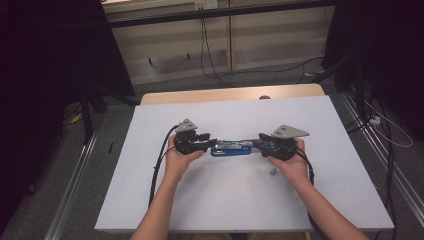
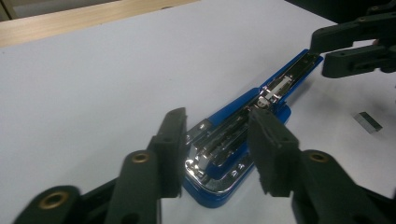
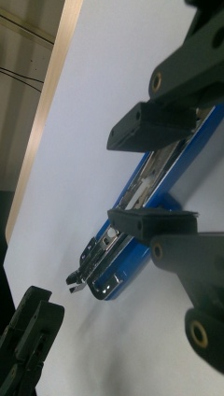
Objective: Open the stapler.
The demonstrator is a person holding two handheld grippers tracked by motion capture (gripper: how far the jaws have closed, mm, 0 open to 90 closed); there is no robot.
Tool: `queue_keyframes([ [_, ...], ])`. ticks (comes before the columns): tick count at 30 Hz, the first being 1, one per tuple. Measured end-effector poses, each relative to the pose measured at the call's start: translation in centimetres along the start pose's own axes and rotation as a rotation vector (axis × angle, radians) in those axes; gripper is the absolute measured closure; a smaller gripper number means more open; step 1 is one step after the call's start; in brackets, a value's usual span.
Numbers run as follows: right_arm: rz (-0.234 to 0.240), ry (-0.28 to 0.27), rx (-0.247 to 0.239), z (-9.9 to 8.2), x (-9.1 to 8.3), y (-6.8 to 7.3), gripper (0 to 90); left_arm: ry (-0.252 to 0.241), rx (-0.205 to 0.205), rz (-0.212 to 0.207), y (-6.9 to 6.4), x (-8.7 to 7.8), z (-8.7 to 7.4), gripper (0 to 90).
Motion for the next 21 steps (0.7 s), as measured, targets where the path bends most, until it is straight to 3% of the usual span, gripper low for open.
queue_keyframes([
  [4,0.018,-0.004,0.021,-0.4,-1.2,0.2,41.8,0.002,-0.02,0.022,0.1,-0.4,0.2,38.4],
  [5,0.031,0.007,0.03,-0.7,-1.6,0.3,35.2,0.003,-0.021,0.037,0.3,-0.6,0.2,29.3],
  [6,0.031,0.007,0.03,-0.7,-1.6,0.3,35.2,0.005,-0.022,0.046,0.3,-0.7,0.2,29.3],
  [9,0.039,0.03,0.046,-1.2,-2.2,0.4,23.8,0.005,-0.034,0.049,0.3,-1.1,0.1,23.8],
  [11,0.037,0.055,0.06,-1.9,-2.6,0.6,17.6,0.011,-0.041,0.072,0.4,-1.4,-0.1,15.8],
  [21,0.071,0.094,0.067,-3.4,-3.7,2.0,13.3,0.016,-0.009,0.07,-0.3,-2.8,-1.4,10.6],
])
Point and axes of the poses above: each handheld gripper's, and its own axes: x roughly forward along the jaws, z roughly out of its top, y roughly to its left, the point moved 7 cm from there along x, roughly forward along the jaws, and after that the axes turned 12 degrees about z, right-handed, at the moved point
